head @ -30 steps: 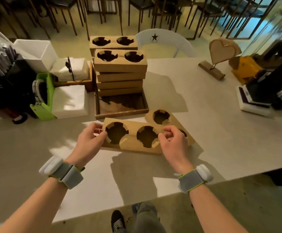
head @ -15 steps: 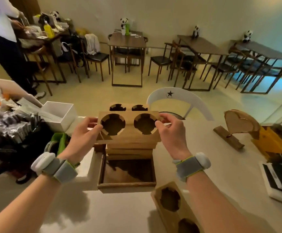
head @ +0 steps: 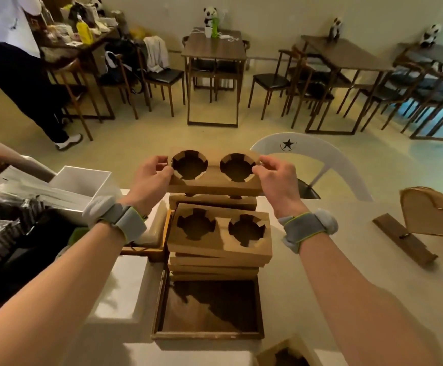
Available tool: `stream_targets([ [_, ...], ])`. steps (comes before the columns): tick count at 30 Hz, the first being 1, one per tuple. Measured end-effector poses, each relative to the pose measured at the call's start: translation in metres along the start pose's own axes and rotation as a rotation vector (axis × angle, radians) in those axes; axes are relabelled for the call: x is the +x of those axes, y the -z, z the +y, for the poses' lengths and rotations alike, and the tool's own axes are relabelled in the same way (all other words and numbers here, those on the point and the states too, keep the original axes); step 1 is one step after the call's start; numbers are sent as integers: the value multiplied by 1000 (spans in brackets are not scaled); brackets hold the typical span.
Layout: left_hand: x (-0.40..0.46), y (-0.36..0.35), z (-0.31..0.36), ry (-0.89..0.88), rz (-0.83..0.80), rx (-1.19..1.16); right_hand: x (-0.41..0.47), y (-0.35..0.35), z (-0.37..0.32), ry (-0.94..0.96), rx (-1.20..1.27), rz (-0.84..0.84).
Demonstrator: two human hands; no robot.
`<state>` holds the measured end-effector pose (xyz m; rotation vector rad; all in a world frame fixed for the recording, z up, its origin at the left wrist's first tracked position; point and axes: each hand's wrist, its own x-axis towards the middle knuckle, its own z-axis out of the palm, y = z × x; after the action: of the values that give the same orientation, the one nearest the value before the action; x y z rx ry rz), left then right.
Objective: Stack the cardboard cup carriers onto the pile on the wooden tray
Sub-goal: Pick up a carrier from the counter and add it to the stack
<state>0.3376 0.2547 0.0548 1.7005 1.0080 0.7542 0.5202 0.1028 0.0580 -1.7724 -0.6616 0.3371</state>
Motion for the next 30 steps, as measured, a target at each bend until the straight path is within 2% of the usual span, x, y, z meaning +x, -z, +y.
stream_targets([
  [13, 8, -3, -26, 30, -25, 76, -1, -6, 12, -36, -18, -29],
  [24, 4, 4, -25, 61, -23, 76, -3, -2, 15, -28, -66, 22],
  [30, -13, 21, -7, -98, 60, 96, -16, 28, 18, -43, -86, 90],
])
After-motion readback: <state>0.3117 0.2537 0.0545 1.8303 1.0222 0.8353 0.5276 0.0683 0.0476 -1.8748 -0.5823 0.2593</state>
